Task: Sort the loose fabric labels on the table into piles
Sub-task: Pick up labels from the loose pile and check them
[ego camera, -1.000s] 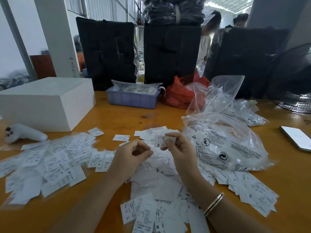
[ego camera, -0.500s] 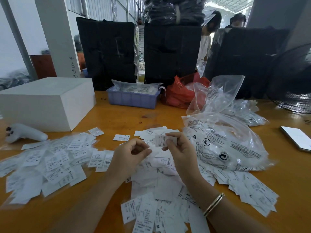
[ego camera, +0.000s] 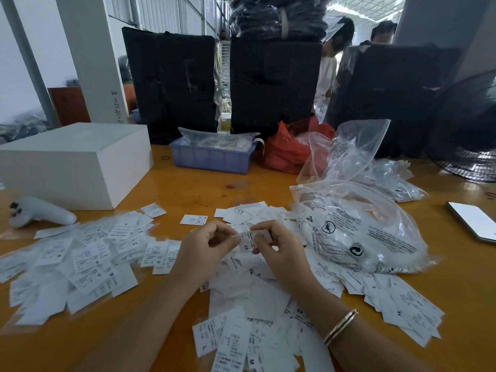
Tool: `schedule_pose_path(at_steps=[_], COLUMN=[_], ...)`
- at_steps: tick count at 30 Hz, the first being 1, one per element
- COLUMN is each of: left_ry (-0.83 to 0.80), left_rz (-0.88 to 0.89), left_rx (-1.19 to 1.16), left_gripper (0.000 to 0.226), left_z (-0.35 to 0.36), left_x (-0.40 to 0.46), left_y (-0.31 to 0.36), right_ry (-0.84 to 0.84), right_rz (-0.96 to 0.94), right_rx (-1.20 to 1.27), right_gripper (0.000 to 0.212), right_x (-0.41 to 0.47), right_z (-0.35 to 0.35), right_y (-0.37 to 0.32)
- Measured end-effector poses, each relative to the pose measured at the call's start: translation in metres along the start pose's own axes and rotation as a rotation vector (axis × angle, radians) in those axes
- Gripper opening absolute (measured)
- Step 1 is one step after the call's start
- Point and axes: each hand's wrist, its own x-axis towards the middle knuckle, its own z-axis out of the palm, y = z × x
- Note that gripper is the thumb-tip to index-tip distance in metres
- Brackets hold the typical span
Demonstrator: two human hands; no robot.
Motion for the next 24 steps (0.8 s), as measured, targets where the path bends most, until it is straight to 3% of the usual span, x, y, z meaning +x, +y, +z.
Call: schedule_pose_path(at_steps=[7,12,19,24], left_ry=[-0.086,0.019,-0.009,0.069], left_rz=[-0.014,-0.095,-0.065,-0.101], left_rx=[0.029,-0.116,-0.106,-0.072], left_gripper=[0.007,0.008,0.006,0.003], left_z=[0.004,0.004,0.006,0.001], left_x=[-0.001,0.002,0.0,0.0], left_y=[0.002,0.0,0.0,0.004], right_ry=[-0.098,0.077,-0.109,-0.105], right_rz=[-0.029,0.095,0.058,-0.039], right_rx=[-0.06,0.193,0.001,-0.093], right_gripper=[0.031,0.02,0.031,0.022], right_x=[-0.001,0.003,0.0,0.001], right_z=[0.006,-0.001,0.008,0.001], right_y=[-0.002,0.002,0.0,-0.006])
